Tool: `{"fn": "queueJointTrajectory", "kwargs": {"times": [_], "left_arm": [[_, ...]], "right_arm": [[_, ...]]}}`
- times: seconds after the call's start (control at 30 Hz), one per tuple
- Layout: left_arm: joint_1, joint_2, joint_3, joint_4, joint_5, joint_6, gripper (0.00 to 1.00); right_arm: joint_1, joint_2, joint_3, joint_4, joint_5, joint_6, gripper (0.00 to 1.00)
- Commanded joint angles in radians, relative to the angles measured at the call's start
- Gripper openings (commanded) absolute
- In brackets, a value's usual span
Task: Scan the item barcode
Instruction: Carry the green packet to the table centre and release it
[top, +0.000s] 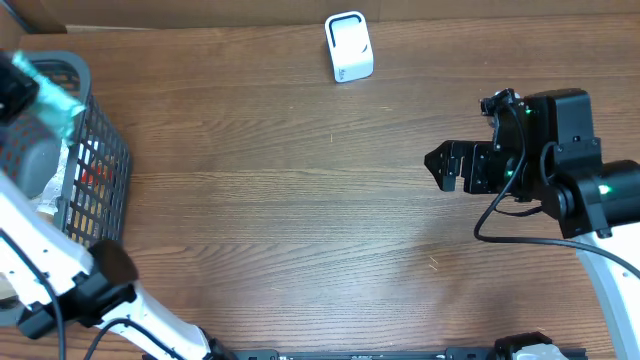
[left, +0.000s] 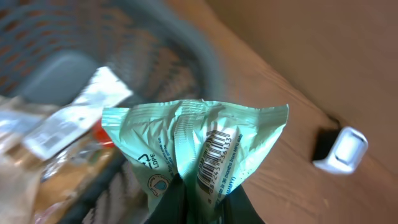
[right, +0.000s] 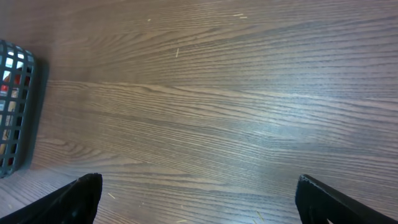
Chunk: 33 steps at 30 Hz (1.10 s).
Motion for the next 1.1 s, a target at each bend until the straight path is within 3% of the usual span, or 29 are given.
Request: {"fn": "queueJointTrajectory", "kwargs": {"times": [0.0,0.2,0.4,0.73,0.93,1.03,1.07], "left_arm": [[-0.098,-0.074,0.027,-0.002,-0.025,0.034,0.04],[-0.380,-0.079,-0.034,-0.002,-0.037,-0.014,0.04],[-0.641,-0.068,-0.304,0.007,-0.195,-0.182,0.04],[-0.961,-0.055,-0.932,0.415,-0.137,-0.293,0.04],[-1.090,-0.054,-1.142,0.675,-0.177,-0.315,0.06],[-1.128,-0.054,-1.197,0.749,-0.233,-0.319,0.22],[-1.139,-0.054,-1.210,0.763,-0.250,-0.319,0.45]], "right_arm": [[0.005,0.019,0.024,0.005,-0.005,0.000,1.00],[0.005,0.043,0.024,0.024,-0.005,0.000,1.00],[0.005,0.061,0.023,0.049,-0.004,0.000,1.00],[0.005,0.064,0.024,0.069,0.048,-0.004,1.00],[0.005,0.064,0.024,0.068,0.048,-0.004,1.00],[0.005,0.064,0.024,0.066,0.047,-0.004,1.00],[0.005,0.064,0.024,0.064,0.048,-0.004,1.00]]}}
